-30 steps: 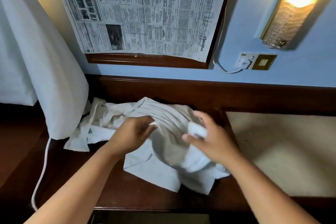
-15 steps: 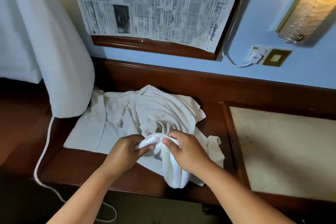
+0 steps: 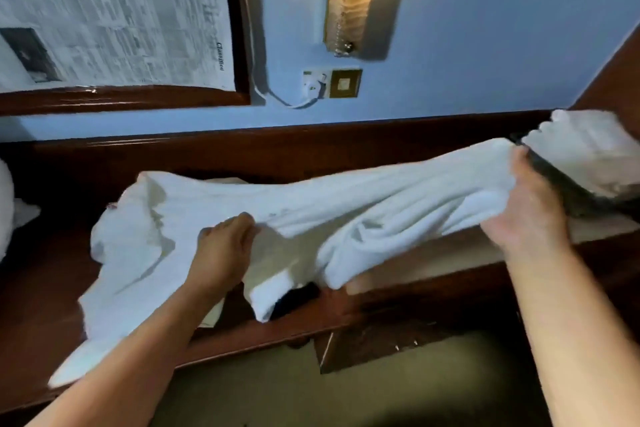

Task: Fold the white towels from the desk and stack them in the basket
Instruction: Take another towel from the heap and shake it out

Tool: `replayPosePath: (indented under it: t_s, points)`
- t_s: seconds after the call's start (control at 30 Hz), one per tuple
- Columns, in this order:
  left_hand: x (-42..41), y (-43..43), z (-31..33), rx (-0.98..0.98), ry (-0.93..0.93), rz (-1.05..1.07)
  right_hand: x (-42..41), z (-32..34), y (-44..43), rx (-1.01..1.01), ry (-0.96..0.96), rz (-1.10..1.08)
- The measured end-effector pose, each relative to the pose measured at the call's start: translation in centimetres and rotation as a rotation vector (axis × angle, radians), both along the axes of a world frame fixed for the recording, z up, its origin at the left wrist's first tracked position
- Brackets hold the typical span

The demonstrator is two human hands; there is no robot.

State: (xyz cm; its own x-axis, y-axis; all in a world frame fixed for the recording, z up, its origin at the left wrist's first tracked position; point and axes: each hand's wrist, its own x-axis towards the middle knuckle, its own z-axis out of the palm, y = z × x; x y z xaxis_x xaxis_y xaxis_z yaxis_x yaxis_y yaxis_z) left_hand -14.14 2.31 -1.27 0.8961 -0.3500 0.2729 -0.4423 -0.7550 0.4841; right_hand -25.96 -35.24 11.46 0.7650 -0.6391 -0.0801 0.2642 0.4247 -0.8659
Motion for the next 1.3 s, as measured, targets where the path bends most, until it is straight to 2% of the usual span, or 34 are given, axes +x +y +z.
replayPosePath:
  t_s: [0.07,0.13,0.23,0.33,0.4,0.53,0.67,0.8,0.9,0.97,1.03,1.1,1.13,1.2,1.27,1.3]
  points:
    - [-4.2,-9.1,5.2,-0.285,-0.016,-0.174,-5.7,3.3,-6.8,-0.032,-0.075,-0.143]
    - [-8.5,-16.5,10.1,-0.484,-0.058,-0.306,-11.3,5.5,-11.0,-0.16,-0.045,-0.307]
    - [-14.1,-24.3,16.0,-0.652,-0.112,-0.503,-19.1,8.5,-14.2,-0.415,0.057,-0.518]
    - [-17.2,-29.1,19.1,-0.685,-0.113,-0.669,-25.6,10.6,-14.9,-0.648,0.169,-0.66]
    - [-19.0,-32.6,19.8,-0.655,-0.093,-0.817,-28.6,9.9,-15.5,-0.858,0.3,-0.589]
    - [-22.3,-38.8,20.0,-0.577,-0.047,-1.078,-31.2,4.7,-15.5,-1.05,0.473,-0.285]
    - [-25.0,-44.0,19.1,-0.441,0.01,-1.299,-31.9,0.9,-16.3,-0.981,0.513,-0.059]
    - [-24.9,-48.2,17.9,-0.435,0.019,-1.279,-31.6,0.6,-19.5,-1.164,0.568,-0.4]
    - [-23.9,-52.3,15.0,-0.315,0.211,-1.206,-32.0,1.8,-23.4,-1.163,0.57,-0.5]
    - [-22.8,-55.6,10.0,-0.128,0.343,-1.13,-32.3,2.3,-26.6,-1.106,0.608,-0.526]
    - [-21.6,-57.9,3.9,0.026,0.392,-1.153,-32.8,2.6,-29.8,-1.022,0.605,-0.559]
    - [-20.6,-59.3,-1.3,0.063,0.416,-1.118,-33.5,2.9,-33.1,-0.955,0.626,-0.561]
    - [-20.3,-60.2,-2.9,0.006,0.478,-1.04,-34.0,2.9,-35.0,-0.942,0.652,-0.563]
    - [-19.6,-62.2,-3.9,-0.23,0.54,-0.861,-34.9,2.9,-38.1,-0.924,0.734,-0.537]
    - [-18.9,-64.9,-2.0,-0.46,0.511,-0.813,-35.5,2.2,-40.8,-0.896,0.844,-0.466]
    - [-18.7,-66.2,0.0,-0.512,0.463,-0.837,-35.6,1.6,-41.9,-0.886,0.91,-0.417]
